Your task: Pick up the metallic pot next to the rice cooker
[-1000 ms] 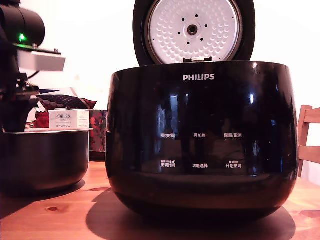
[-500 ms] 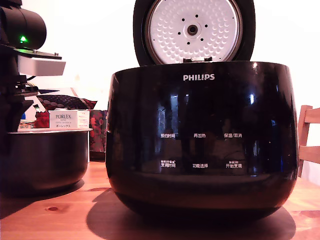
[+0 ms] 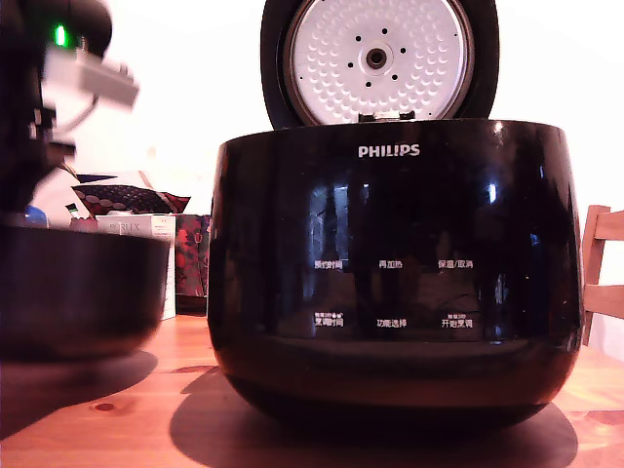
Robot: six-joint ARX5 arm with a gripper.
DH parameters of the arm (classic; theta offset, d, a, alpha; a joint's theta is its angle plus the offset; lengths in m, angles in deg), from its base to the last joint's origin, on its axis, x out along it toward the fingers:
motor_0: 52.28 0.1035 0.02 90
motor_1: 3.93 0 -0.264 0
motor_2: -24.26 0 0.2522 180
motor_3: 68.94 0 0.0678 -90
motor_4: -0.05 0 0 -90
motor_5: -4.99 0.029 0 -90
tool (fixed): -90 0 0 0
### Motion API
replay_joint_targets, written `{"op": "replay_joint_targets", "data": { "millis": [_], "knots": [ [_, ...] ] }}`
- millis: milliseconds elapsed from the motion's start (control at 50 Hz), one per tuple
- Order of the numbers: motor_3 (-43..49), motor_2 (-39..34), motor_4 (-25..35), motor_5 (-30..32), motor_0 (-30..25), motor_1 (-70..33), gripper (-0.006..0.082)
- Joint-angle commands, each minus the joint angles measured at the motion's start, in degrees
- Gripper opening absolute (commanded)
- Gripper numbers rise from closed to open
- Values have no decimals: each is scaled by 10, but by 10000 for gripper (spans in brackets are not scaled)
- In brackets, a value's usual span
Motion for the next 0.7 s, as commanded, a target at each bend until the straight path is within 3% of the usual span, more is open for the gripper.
{"op": "replay_joint_targets", "data": {
  "millis": [0,60,160,400,420,680],
  "knots": [
    [25,35,-11,-25,-10,35,-21],
    [60,50,-16,-25,-18,40,-21],
    [109,73,-26,-76,-31,47,-21],
    [114,103,-39,-143,-54,78,-21],
    [114,105,-39,-171,-56,80,-22],
    [114,108,-39,-186,-61,97,-22]
  ]
}}
